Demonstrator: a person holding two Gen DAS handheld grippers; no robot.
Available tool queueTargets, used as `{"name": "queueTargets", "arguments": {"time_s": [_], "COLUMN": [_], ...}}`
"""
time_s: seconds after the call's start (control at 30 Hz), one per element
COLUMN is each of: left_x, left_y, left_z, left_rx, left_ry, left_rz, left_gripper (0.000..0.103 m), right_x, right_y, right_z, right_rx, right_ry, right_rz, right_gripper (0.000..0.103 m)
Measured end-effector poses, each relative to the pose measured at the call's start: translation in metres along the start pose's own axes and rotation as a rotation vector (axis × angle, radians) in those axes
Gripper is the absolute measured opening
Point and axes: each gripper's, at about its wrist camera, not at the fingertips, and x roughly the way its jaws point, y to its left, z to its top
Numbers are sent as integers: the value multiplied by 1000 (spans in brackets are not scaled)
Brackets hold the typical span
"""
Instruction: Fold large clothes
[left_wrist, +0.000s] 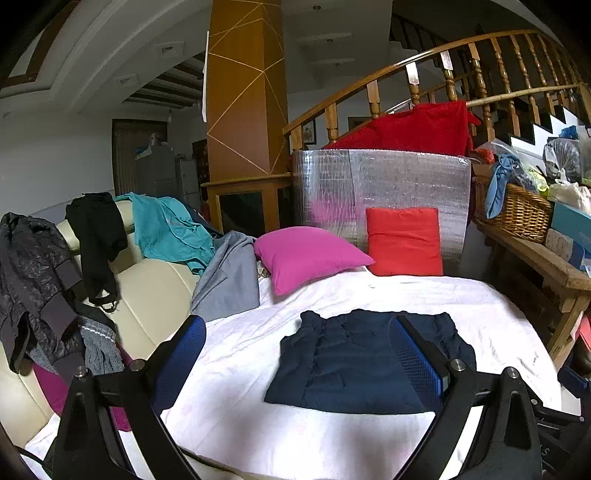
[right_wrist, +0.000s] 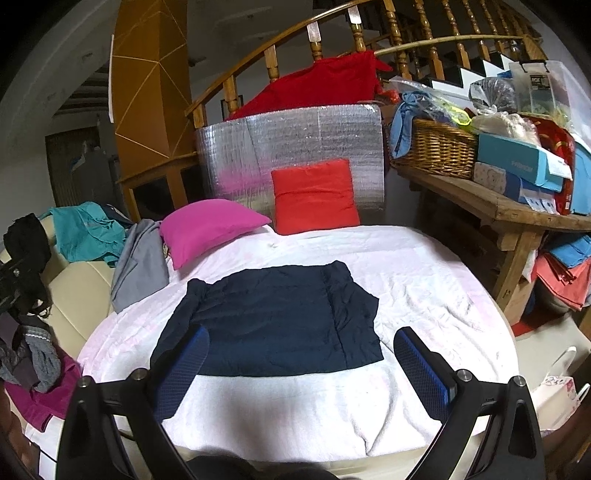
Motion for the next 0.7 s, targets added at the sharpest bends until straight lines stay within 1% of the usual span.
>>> {"name": "queueTargets", "arguments": {"time_s": [0.1,0.37,0.57,0.63,0.7], "left_x": [8,32,47,58,77], "left_y": [1,6,6,7,18], "left_z": [1,3,3,1,0], "left_rx": [-4,-13,-3,-4,-42], "left_ry": [2,18,15,13,35], "left_rz": [1,3,-3,-17,-20], "left_gripper": [99,99,99,99,99], "right_x": [11,29,44,50,60], "right_y": [5,15,19,19,15], "right_z": [1,6,8,10,14], "right_rx": [-6,-15,-20,-21,-19], "right_ry": [17,24,38,41,55], "right_rz": [-4,-15,-26,-28,-21], "right_gripper": [102,102,102,102,102]}}
